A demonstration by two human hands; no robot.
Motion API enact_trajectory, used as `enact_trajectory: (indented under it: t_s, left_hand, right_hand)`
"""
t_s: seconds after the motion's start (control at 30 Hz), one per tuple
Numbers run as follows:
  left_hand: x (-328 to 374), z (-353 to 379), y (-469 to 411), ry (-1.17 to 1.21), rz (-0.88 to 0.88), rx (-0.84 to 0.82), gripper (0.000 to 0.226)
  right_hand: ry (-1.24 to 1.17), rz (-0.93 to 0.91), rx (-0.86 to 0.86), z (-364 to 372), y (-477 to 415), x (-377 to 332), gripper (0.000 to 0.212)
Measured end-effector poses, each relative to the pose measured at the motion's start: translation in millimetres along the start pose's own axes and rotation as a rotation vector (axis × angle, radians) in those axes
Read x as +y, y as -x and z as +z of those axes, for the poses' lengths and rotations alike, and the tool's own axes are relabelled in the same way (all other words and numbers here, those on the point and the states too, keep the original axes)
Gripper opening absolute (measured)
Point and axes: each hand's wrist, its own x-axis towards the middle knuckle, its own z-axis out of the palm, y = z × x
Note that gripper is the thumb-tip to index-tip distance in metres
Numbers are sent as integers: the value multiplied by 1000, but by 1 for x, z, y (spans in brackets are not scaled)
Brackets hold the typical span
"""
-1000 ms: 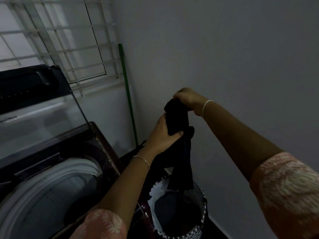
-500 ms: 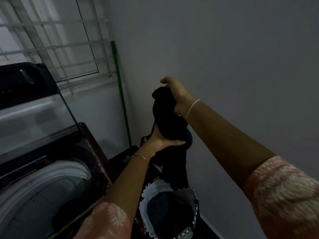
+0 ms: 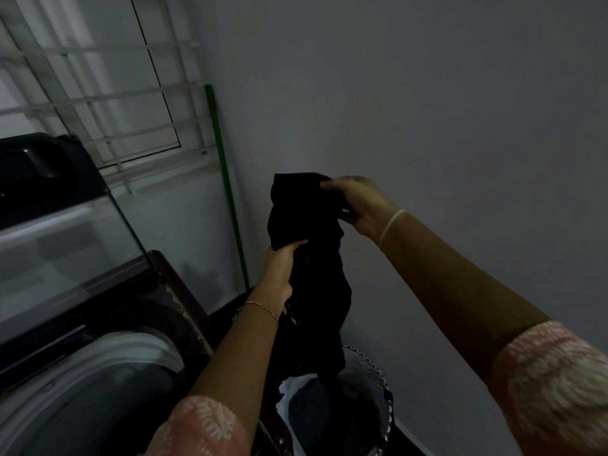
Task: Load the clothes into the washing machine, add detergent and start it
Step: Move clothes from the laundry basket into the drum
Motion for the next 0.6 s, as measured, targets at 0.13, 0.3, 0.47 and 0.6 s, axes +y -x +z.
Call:
enact_trajectory:
  t_s: [0.13,0.3,0.47,0.6]
  left_hand:
    - [10,-8,-2,111,-47,-44,49]
    - [29,-10,4,316,-55,-169,31]
    - [45,-1,16,429,-29,-219,25]
    - [47,15,29,469,-42,-264,27]
  right_hand:
    - [29,25,32,-13,5,34,16]
    - [-21,237,214,-43,10,94,27]
    - [173,291,-52,-56,34,152,64]
    - [259,227,-183,-34,45,165,60]
